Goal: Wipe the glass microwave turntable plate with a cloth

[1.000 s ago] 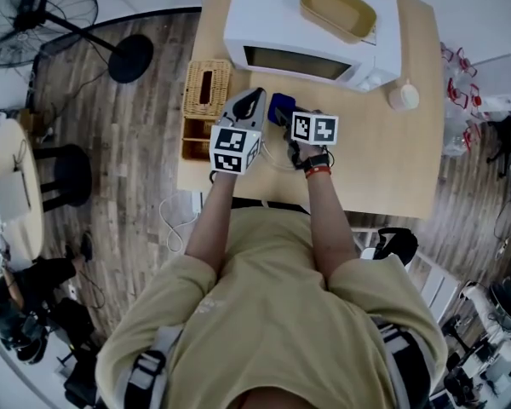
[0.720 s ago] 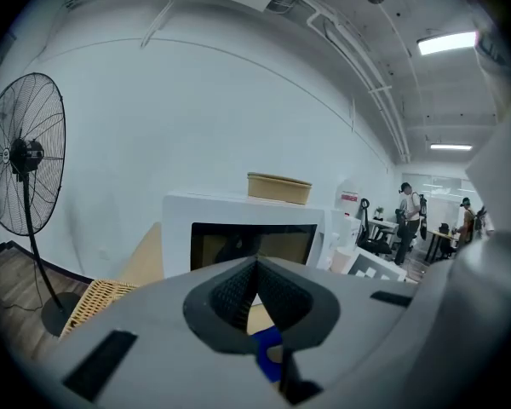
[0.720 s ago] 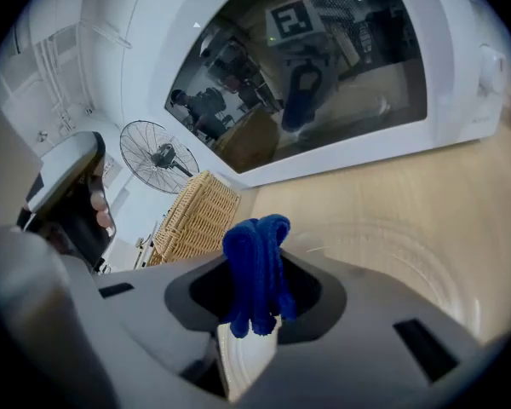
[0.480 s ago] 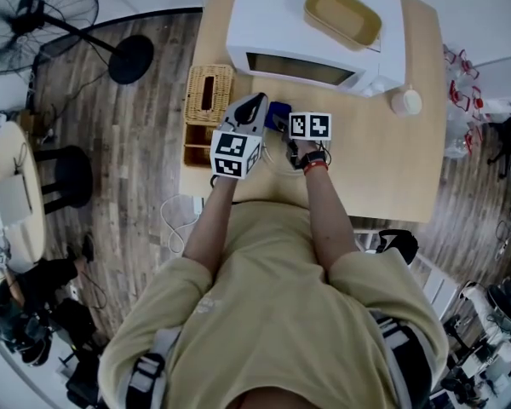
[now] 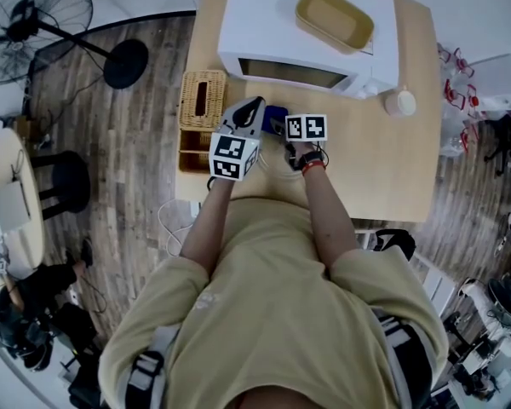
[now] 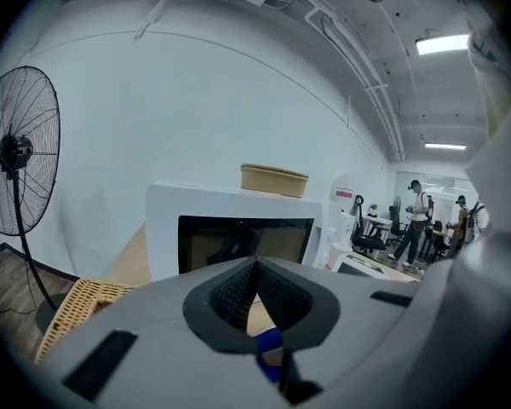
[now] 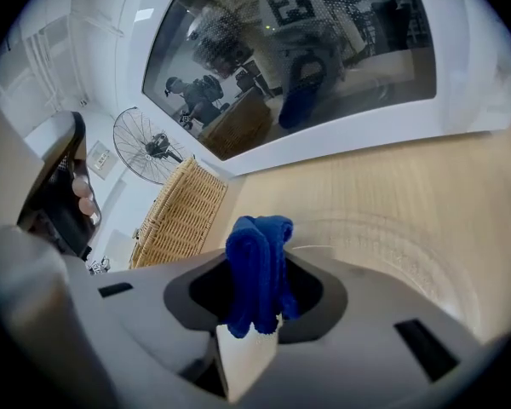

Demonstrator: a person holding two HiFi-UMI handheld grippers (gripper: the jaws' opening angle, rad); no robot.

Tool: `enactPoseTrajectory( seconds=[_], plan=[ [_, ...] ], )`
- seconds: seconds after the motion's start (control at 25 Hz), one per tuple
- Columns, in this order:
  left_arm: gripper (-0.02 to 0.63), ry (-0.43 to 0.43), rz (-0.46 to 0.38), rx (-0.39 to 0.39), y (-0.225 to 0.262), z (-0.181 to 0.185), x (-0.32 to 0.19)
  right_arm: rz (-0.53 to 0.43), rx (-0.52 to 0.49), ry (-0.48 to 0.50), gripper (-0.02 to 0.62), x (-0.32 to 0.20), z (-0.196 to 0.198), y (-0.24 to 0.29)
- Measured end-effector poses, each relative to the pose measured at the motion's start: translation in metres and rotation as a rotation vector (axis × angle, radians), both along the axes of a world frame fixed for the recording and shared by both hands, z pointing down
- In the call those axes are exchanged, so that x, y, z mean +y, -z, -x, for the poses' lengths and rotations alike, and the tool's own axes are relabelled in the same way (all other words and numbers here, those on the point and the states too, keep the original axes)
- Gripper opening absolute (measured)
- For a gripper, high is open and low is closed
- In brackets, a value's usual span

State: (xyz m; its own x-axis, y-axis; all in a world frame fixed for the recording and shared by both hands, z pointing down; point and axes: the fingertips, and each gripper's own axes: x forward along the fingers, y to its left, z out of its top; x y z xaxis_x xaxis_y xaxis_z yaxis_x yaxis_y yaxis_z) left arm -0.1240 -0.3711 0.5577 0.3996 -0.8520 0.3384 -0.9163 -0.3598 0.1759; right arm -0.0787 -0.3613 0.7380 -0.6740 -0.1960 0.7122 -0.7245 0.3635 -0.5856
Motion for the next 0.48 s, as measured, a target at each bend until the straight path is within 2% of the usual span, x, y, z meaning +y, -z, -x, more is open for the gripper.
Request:
enactPoseTrajectory(
  seconds=[0.48],
  plan=[
    [0.02,-0.028,0.015,-0.03,-0.005,-0.015,-0.006,0.012,-0.005,0.011,0.137,-0.005,-0.014,-0.001]
  ],
)
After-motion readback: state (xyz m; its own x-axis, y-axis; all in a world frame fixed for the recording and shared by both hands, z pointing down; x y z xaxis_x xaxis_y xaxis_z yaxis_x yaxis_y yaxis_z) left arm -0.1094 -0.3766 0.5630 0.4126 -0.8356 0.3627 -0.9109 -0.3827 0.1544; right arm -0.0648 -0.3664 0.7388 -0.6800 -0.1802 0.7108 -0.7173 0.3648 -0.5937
